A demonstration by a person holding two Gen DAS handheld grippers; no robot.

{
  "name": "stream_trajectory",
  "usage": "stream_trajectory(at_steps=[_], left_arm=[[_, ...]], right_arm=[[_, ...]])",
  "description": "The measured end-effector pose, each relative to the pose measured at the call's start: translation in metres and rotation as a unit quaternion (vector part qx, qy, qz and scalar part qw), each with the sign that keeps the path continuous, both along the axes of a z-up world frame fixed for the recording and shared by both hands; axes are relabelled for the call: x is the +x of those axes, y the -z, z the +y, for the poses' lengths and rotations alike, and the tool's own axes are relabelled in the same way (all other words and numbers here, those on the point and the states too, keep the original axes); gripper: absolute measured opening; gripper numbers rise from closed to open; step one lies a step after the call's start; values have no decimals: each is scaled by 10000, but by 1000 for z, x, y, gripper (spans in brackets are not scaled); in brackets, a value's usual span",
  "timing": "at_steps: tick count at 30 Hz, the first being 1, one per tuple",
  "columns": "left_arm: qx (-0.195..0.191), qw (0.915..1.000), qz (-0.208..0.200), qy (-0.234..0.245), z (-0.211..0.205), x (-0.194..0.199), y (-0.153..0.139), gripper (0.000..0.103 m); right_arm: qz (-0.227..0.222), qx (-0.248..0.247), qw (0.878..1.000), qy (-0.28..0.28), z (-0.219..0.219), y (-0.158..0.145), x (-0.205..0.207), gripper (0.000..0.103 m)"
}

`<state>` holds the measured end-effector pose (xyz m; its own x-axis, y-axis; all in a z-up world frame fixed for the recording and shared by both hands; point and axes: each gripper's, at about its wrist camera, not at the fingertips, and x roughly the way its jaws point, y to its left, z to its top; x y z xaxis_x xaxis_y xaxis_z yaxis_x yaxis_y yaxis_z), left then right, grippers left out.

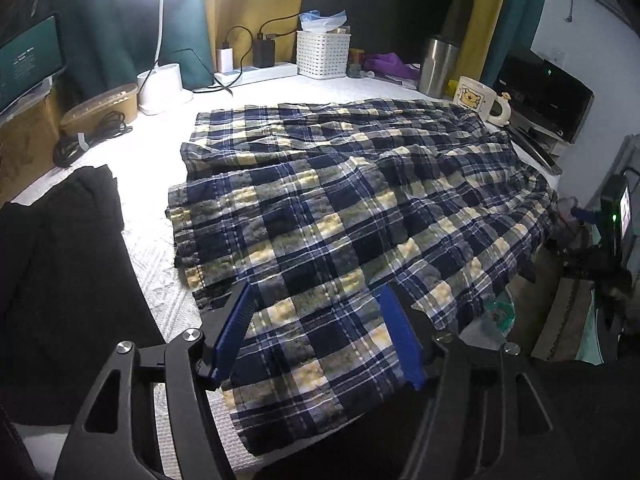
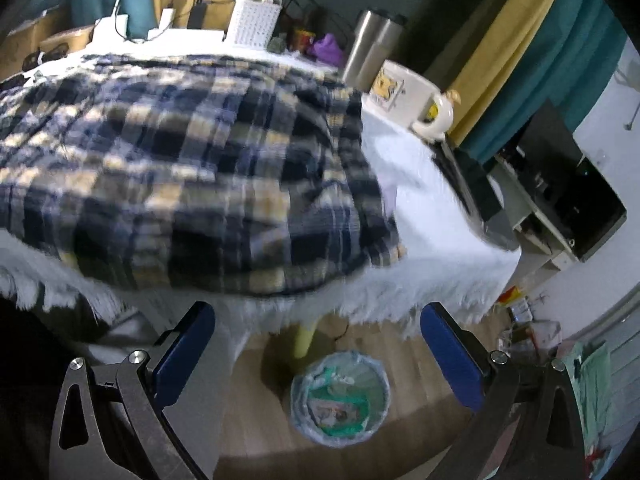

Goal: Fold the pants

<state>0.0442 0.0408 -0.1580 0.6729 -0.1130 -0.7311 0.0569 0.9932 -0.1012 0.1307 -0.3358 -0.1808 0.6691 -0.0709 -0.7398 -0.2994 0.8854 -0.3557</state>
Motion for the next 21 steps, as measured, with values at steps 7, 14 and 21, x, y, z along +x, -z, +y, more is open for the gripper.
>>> stream_trajectory(at_steps=[7,14,21], left_arm=[[-62,9997,-78,227,-6,-4,1,84],[217,9964,-161,800,-29,-13,5,95],[696,9929,-88,959,-39,-14,18,95]], right_arm=[[-64,646,9979,-12,3,-27,19,103],[80,1366,9904,171,0,-40,57,103],[284,1676,9851,269,4,-41,91,103]])
